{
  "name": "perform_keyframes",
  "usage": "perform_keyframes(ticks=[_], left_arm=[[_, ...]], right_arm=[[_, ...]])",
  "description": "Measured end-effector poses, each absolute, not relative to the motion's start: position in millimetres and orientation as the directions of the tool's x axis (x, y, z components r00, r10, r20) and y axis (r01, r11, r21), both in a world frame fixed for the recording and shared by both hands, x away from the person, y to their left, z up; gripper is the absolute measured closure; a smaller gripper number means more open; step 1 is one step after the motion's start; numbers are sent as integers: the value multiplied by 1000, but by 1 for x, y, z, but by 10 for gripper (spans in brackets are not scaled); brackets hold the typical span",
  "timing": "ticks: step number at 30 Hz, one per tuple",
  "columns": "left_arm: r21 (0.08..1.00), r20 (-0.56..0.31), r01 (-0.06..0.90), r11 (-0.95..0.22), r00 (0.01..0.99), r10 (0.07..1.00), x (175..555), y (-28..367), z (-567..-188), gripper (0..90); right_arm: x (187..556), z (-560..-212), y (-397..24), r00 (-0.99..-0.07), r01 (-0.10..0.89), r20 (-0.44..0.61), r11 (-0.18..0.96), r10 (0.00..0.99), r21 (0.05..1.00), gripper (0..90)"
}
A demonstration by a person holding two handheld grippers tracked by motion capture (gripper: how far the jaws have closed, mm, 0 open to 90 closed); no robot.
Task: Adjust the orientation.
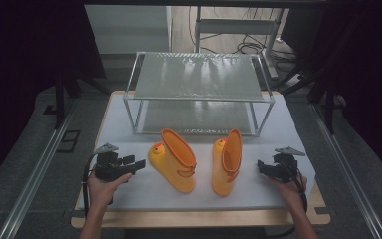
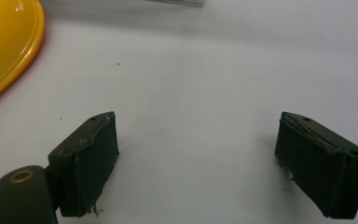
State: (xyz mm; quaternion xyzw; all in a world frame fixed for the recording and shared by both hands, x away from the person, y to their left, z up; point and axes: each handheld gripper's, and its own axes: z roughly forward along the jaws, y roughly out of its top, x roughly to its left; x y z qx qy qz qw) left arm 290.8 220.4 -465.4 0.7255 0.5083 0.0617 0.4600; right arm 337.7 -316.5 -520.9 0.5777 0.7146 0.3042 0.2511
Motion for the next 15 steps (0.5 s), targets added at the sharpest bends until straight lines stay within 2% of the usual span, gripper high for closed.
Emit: perform_keyframes(ticks=[3, 4, 6, 8, 10, 12, 15], left_arm=[[730, -380, 681, -56, 473, 795, 290, 220, -466, 462], [730, -380, 682, -57, 474, 795, 290, 220, -466, 520], [725, -379, 686, -60, 471, 797, 290, 219, -467, 546], [724, -381, 688, -57, 467, 798, 289, 219, -467, 604], [722, -379, 689, -63, 471, 797, 289, 218, -468, 625], [721, -378, 689, -73, 479, 792, 288, 216, -468, 632], [716, -369, 691, -94, 490, 790, 289, 212, -470, 643]], right_arm=[[337, -521, -317, -210, 672, -9, 151, 978, 725, 137], [334, -521, -317, -217, 669, -8, 155, 976, 727, 148], [333, -521, -318, -223, 668, -8, 158, 975, 727, 155], [328, -520, -318, -234, 661, -14, 170, 972, 731, 189], [323, -520, -319, -260, 650, -13, 184, 966, 737, 249], [322, -520, -319, -268, 646, -11, 188, 963, 739, 272], [317, -518, -320, -306, 631, -7, 208, 952, 747, 491]])
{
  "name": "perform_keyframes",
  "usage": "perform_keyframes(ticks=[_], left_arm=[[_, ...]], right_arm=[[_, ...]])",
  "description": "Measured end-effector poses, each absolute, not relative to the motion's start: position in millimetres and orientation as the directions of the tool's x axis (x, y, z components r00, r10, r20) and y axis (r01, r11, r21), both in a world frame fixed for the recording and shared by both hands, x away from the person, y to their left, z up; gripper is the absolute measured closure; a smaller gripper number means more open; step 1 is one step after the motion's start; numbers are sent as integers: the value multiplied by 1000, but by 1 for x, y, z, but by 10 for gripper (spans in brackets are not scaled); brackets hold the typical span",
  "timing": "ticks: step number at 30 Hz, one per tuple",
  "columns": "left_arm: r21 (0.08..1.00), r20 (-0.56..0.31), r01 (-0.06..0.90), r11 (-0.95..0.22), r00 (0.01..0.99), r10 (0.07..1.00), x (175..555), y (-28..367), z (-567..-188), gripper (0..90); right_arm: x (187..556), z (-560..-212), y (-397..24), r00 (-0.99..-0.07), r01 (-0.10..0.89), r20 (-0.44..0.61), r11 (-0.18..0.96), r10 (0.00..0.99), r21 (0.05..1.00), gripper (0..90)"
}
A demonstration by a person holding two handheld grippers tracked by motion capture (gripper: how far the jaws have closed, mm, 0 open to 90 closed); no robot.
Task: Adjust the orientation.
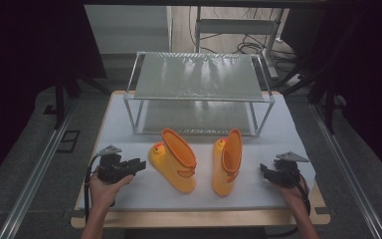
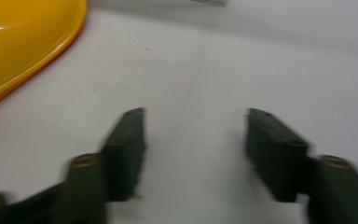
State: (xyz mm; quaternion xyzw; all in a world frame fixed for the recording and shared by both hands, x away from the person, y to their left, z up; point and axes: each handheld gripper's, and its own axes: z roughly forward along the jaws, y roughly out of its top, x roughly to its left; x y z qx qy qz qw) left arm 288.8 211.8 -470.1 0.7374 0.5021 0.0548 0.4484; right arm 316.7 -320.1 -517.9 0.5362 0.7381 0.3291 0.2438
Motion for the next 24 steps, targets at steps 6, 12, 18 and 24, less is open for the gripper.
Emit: perform_keyframes(ticks=[6, 12, 18, 24], left_arm=[[711, -358, 694, -114, 497, 790, 290, 206, -474, 583], [731, -357, 667, -145, 555, 752, 280, 192, -468, 836], [755, -319, 615, -227, 647, 693, 264, 161, -461, 898], [781, -278, 556, -282, 716, 640, 244, 123, -460, 900]], right_arm=[[310, -517, -327, -347, 624, 21, 214, 938, 751, 633], [312, -518, -333, -351, 621, 65, 180, 934, 763, 593], [312, -519, -332, -359, 620, 67, 184, 931, 763, 546], [312, -519, -331, -365, 617, 60, 193, 929, 763, 535]])
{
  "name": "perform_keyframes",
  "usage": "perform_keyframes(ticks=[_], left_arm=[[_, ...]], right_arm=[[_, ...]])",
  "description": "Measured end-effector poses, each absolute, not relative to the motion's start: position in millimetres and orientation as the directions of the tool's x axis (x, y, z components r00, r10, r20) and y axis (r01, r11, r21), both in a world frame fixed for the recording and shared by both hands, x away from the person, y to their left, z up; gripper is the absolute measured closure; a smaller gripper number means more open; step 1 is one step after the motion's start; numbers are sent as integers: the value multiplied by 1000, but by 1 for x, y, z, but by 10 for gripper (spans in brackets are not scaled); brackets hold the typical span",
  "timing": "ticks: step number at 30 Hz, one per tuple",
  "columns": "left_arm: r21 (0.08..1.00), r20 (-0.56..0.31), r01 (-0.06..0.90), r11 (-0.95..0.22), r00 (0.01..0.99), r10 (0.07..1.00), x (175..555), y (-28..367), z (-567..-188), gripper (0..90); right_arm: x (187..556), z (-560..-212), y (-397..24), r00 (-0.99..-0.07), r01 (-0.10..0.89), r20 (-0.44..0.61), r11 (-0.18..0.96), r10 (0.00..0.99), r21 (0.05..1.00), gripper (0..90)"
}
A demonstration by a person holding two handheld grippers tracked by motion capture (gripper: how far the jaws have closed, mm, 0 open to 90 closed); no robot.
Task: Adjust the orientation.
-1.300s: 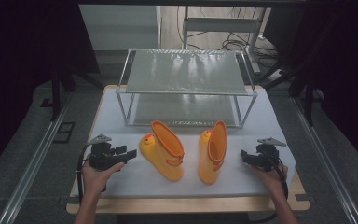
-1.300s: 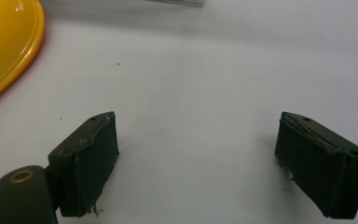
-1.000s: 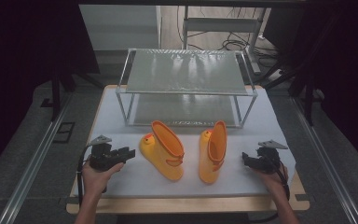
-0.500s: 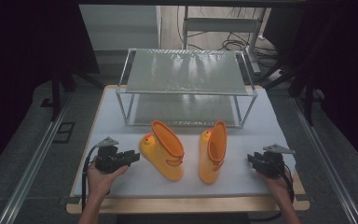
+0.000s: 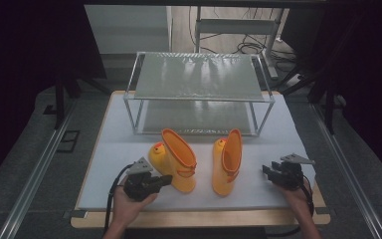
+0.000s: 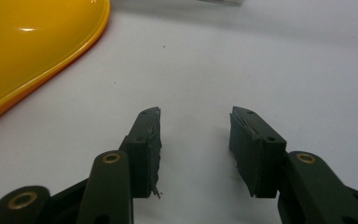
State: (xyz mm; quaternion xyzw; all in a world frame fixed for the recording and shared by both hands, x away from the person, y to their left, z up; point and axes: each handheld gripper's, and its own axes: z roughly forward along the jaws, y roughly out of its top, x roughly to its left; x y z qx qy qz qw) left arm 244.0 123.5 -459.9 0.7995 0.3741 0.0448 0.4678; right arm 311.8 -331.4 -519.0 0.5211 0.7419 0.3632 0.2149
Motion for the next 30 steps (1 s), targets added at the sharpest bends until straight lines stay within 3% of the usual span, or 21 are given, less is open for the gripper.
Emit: perform_keyframes(ticks=[6, 13, 24, 30], left_arm=[[805, -219, 491, -333, 768, 602, 227, 84, -464, 900], [818, -172, 464, -339, 761, 625, 224, 56, -478, 900], [835, -112, 455, -309, 690, 715, 238, 45, -482, 898], [837, -115, 457, -302, 686, 719, 238, 48, -482, 900]], right_arm=[[312, -519, -331, -365, 615, 54, 197, 930, 763, 534], [312, -519, -331, -363, 616, 54, 196, 930, 763, 534], [312, -519, -331, -360, 617, 55, 193, 931, 763, 534], [312, -519, -331, -359, 617, 57, 191, 931, 763, 531]])
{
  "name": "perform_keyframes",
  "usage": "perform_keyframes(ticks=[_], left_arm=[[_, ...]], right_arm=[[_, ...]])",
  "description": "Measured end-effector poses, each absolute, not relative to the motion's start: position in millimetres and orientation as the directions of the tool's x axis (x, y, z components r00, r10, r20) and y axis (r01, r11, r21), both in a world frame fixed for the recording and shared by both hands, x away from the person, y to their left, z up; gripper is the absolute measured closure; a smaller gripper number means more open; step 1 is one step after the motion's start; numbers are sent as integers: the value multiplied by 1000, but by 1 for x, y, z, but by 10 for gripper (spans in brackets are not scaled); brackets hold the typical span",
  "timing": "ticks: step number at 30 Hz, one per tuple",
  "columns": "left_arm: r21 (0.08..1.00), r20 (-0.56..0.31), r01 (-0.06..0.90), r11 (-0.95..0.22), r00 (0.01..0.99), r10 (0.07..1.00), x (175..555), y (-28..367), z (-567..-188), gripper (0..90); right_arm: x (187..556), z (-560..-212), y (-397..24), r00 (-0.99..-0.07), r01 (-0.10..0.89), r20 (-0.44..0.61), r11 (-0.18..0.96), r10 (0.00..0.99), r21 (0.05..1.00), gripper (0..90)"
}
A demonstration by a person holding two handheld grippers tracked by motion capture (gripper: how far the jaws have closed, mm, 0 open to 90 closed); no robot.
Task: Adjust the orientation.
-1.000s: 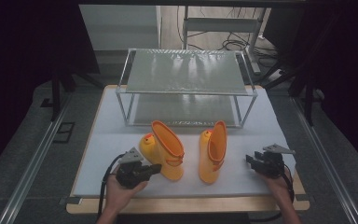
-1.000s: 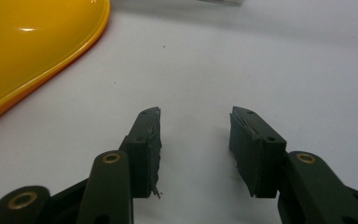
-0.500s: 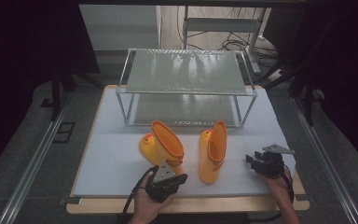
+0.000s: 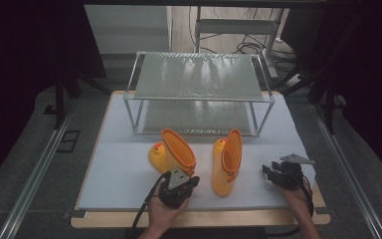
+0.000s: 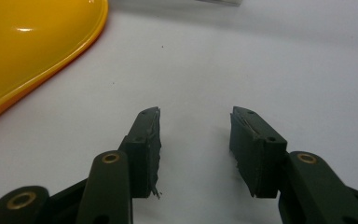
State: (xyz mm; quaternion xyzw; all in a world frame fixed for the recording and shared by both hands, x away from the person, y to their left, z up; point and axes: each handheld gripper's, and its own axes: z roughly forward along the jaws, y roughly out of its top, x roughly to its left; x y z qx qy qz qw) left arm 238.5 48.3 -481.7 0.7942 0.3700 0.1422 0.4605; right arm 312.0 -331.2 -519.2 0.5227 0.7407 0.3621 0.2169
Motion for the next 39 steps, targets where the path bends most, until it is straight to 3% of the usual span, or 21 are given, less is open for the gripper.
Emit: perform_keyframes(ticks=[14, 26, 39], left_arm=[[831, -148, 482, -279, 674, 724, 227, 94, -483, 900], [820, -166, 524, -232, 605, 779, 221, 145, -484, 900], [813, -198, 557, -171, 540, 818, 225, 174, -485, 899]], right_arm=[[312, -519, -332, -357, 619, 64, 185, 932, 764, 529], [312, -519, -332, -355, 622, 68, 181, 932, 762, 531], [312, -519, -332, -354, 620, 65, 182, 933, 764, 531]])
